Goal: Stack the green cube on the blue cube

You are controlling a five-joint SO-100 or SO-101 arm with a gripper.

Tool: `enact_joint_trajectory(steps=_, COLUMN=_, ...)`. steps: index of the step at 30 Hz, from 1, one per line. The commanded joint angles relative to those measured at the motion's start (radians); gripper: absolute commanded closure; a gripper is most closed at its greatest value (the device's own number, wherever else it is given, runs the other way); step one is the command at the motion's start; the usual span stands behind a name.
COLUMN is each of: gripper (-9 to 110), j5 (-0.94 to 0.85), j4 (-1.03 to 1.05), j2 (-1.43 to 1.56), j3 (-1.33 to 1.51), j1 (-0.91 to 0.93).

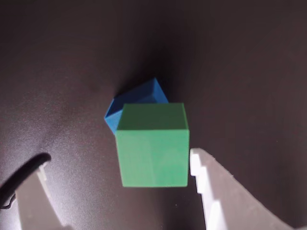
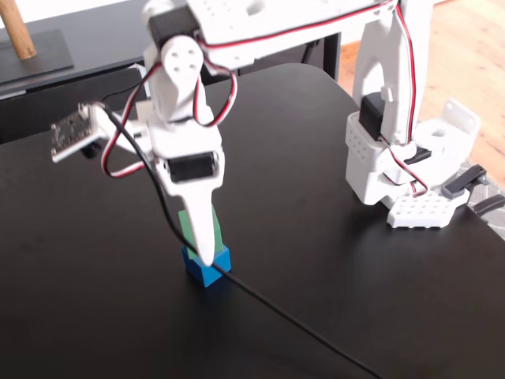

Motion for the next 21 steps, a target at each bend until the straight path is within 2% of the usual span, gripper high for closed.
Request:
enact_joint_trajectory(steps=1, gripper=64, j5=-0.035, j4=0.028, j2=0.135, j3=-0.084, j1=0.035)
enact_joint_trajectory(steps=9, gripper=66, j5=-0.115, j4=0.008, j2=0.295, j3=-0.064, j1=0.117)
enact_joint_trajectory(steps=15, gripper=74, j5=-0.14, j4=0.091, j2=0.403, j3=-0.035, j1=0.123)
enact_joint_trajectory(steps=21, gripper=74, j5=-0.163, j4=0.201, j2=0.488, j3=0.023, j1=0.095)
